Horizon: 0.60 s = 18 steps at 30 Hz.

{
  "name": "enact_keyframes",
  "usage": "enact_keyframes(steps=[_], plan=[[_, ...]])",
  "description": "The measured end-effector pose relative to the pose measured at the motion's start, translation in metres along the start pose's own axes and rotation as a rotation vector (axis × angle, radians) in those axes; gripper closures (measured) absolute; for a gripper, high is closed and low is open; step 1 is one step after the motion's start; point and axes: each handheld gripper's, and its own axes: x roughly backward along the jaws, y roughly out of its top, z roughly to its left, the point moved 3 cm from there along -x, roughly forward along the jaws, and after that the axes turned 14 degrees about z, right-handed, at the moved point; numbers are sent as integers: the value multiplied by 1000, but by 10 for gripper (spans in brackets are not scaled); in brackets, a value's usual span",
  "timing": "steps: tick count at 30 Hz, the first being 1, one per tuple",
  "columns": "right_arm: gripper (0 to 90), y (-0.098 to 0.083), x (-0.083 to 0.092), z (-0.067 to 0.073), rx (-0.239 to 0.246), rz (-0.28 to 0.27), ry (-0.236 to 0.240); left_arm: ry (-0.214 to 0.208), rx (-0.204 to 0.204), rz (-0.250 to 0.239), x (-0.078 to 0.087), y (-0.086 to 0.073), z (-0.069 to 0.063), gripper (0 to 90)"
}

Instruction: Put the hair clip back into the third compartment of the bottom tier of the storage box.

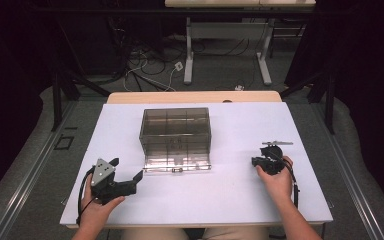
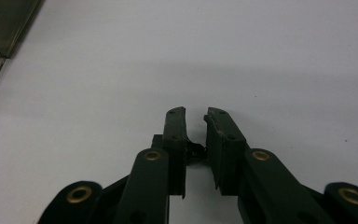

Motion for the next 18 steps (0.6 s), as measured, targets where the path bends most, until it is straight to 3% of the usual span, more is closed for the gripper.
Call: enact_keyframes(steps=[18], plan=[[798, -1, 4, 2, 15, -26, 16, -8, 3, -1, 0, 0, 0, 47]])
